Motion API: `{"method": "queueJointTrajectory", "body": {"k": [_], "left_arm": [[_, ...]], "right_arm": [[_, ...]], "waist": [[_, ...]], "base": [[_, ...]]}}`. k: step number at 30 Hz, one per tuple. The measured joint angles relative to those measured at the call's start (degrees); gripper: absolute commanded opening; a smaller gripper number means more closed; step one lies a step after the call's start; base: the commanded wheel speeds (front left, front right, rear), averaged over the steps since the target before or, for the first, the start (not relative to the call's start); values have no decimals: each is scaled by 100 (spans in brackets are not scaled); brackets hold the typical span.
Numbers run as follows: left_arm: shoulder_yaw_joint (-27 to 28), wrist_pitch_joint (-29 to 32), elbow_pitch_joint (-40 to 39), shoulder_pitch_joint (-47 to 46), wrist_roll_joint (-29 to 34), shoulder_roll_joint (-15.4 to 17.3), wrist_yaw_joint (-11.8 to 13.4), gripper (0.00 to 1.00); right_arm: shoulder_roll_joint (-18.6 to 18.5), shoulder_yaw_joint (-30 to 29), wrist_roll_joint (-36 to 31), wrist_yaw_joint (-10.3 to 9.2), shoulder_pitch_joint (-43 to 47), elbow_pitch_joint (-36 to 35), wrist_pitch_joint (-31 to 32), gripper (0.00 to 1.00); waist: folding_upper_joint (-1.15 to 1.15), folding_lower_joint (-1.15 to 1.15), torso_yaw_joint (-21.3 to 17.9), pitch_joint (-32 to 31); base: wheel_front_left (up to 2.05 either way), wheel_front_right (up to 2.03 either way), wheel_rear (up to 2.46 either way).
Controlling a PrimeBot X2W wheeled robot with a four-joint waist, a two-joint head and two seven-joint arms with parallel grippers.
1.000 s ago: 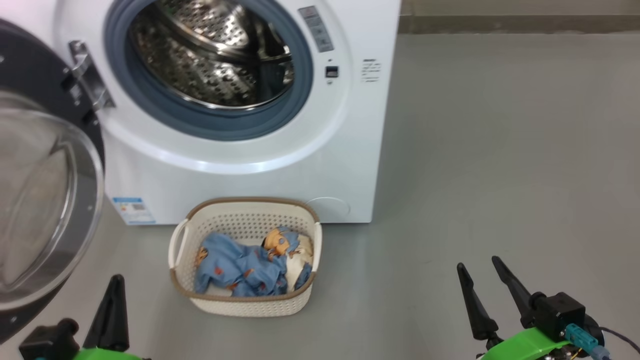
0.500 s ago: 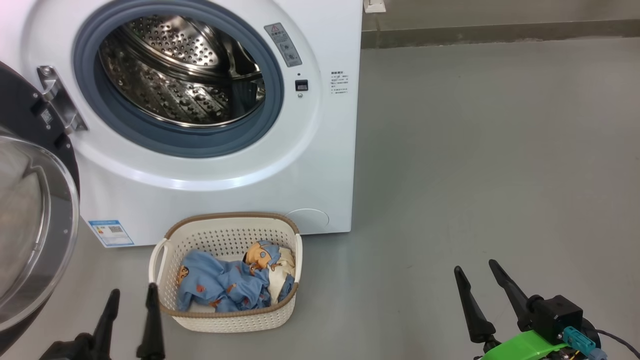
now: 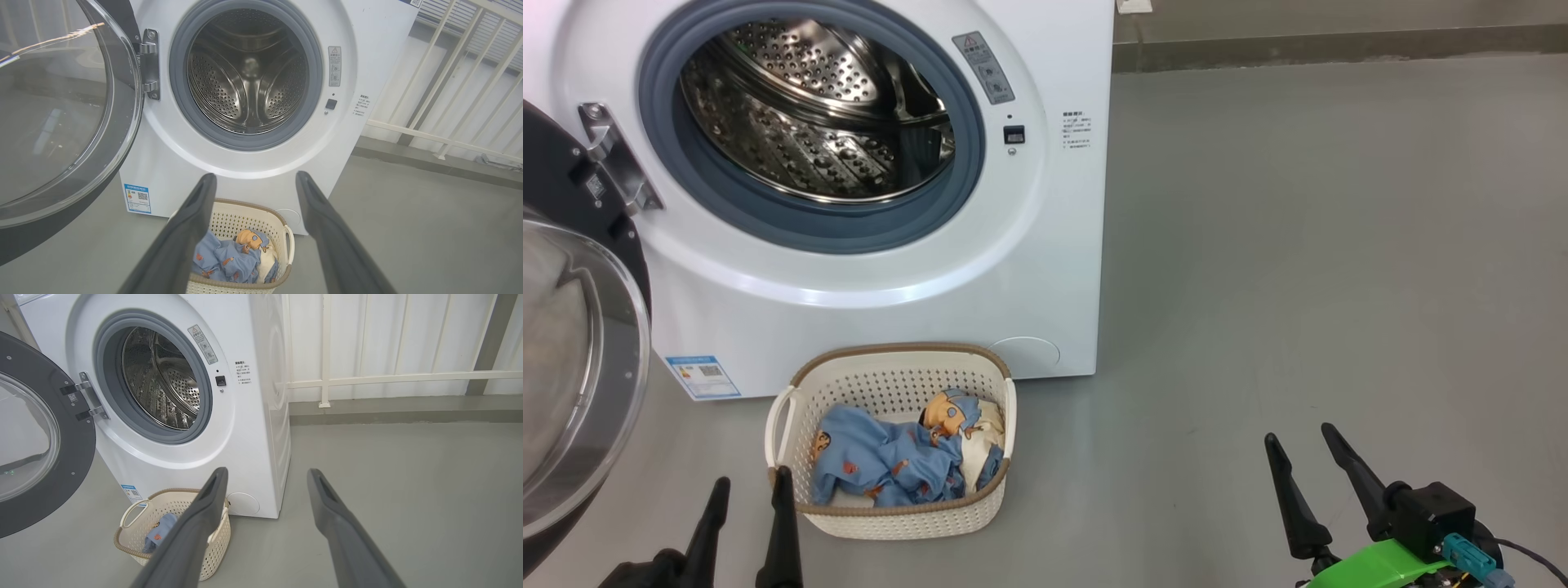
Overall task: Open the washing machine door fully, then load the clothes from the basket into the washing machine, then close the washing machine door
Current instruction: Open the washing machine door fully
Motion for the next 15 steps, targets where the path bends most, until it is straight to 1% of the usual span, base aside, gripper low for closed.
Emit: {"method": "queueJointTrajectory", "body": {"k": [15], "left_arm": [[-103, 0, 60, 14, 0, 30, 0, 100]], "right_arm": [[19, -30, 0, 0, 0, -30, -1, 100]], "waist": [[0, 0, 28, -43]], "base": [[0, 0, 0]]}}
